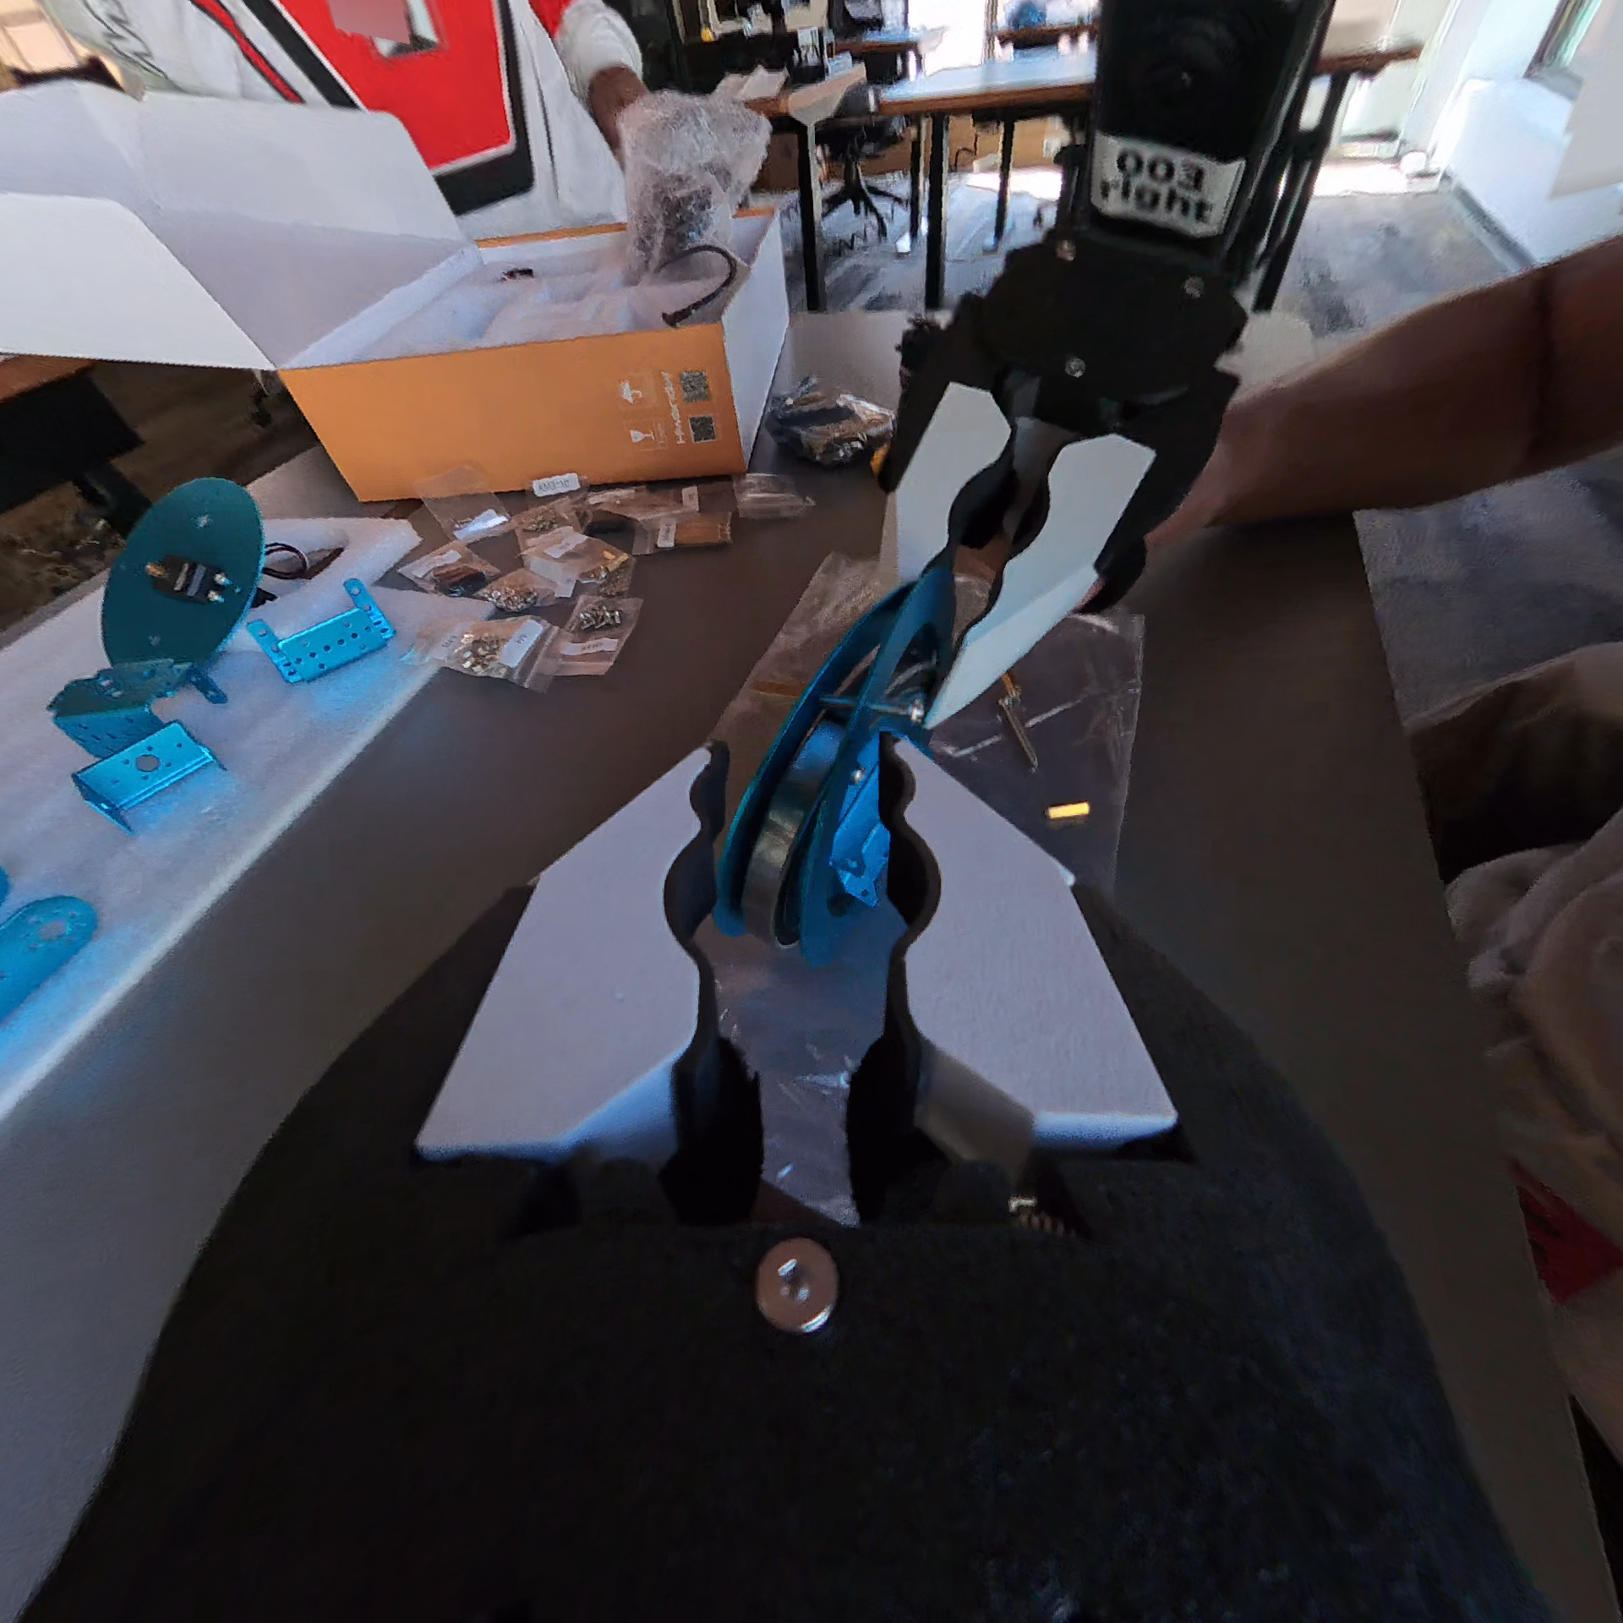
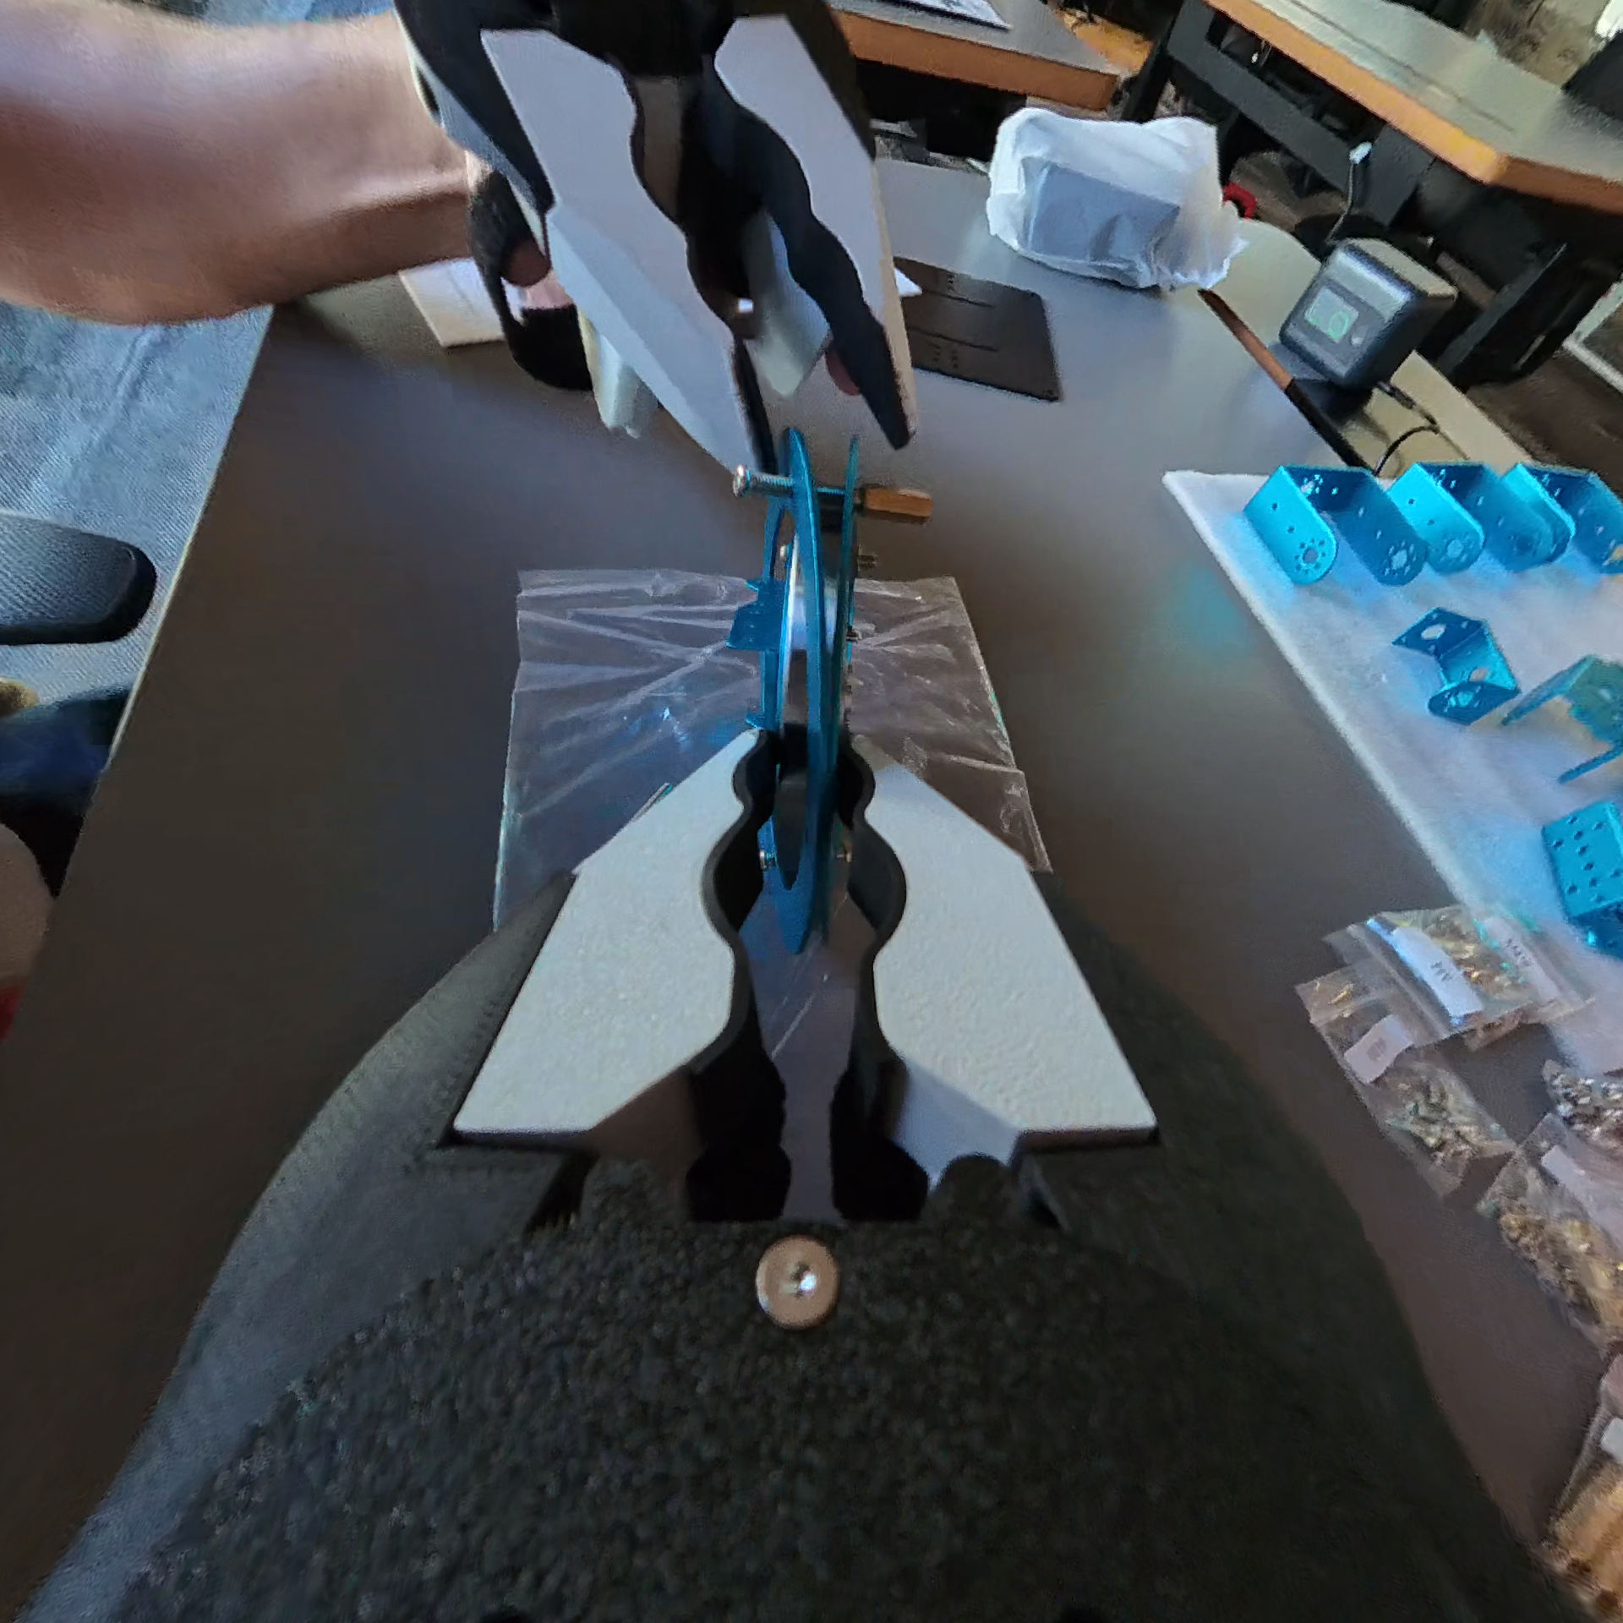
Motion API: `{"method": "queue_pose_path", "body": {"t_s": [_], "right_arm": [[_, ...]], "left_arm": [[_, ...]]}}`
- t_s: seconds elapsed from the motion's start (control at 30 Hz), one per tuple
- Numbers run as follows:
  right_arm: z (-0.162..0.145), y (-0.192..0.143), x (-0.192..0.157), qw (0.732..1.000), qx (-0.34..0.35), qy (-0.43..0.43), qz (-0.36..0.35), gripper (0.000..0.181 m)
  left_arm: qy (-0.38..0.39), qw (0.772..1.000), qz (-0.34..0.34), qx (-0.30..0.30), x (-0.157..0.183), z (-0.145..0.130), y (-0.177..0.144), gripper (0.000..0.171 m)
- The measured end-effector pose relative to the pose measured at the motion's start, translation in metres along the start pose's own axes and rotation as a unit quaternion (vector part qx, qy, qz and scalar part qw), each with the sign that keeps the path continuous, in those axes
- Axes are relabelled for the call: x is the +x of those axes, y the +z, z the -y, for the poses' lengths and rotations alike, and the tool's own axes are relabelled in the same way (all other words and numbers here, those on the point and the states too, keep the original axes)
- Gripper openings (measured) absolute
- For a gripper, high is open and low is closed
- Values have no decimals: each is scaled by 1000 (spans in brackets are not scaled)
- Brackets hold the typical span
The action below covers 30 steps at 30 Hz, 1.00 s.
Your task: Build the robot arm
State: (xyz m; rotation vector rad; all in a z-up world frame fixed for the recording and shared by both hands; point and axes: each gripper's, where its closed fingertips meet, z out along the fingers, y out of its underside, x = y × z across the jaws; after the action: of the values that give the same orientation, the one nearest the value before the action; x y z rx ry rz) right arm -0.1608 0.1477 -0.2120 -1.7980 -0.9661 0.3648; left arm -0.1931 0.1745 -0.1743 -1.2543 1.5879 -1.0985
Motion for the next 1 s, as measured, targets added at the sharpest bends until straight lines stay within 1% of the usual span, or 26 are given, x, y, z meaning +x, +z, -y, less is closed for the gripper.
{"method": "queue_pose_path", "body": {"t_s": [0.07, 0.13, 0.23, 0.3, 0.37, 0.43, 0.53, 0.63, 0.7, 0.83, 0.87, 0.93, 1.0], "right_arm": [[0, 0, 0, 1000, 2, -12, 4, 12], [-1, -1, 1, 1000, 8, -1, 14, 12], [-2, -2, 2, 999, 26, 1, 40, 12], [-3, -4, 3, 997, 35, 17, 60, 12], [-6, -7, 6, 996, 45, 25, 79, 12], [-7, -8, 9, 993, 55, 46, 93, 12], [-9, -10, 14, 989, 66, 74, 110, 12], [-13, -16, 18, 987, 70, 75, 127, 21], [-13, -22, 23, 986, 76, 75, 127, 22], [-2, -28, 33, 983, 109, 94, 117, 21], [-1, -27, 33, 982, 108, 98, 120, 20], [-3, -21, 32, 985, 89, 90, 113, 12], [-3, -20, 35, 988, 83, 79, 101, 11]], "left_arm": [[20, 999, -7, -32, 5, -3, 1, 37], [29, 998, -20, -56, 9, -5, 6, 37], [51, 994, -24, -95, 3, -14, 15, 38], [52, 992, -49, -105, 1, -19, 19, 34], [44, 989, -89, -109, 6, -21, 23, 22], [41, 987, -114, -109, 7, -20, 26, 20], [34, 984, -126, -124, 4, -18, 30, 20], [29, 983, -130, -128, 1, -15, 34, 19], [23, 982, -134, -132, -1, -14, 36, 19], [8, 981, -138, -135, -1, -10, 41, 19], [7, 981, -134, -137, -1, -8, 43, 19], [10, 982, -120, -146, -5, -7, 45, 21], [19, 983, -99, -153, -12, -8, 43, 26]]}}
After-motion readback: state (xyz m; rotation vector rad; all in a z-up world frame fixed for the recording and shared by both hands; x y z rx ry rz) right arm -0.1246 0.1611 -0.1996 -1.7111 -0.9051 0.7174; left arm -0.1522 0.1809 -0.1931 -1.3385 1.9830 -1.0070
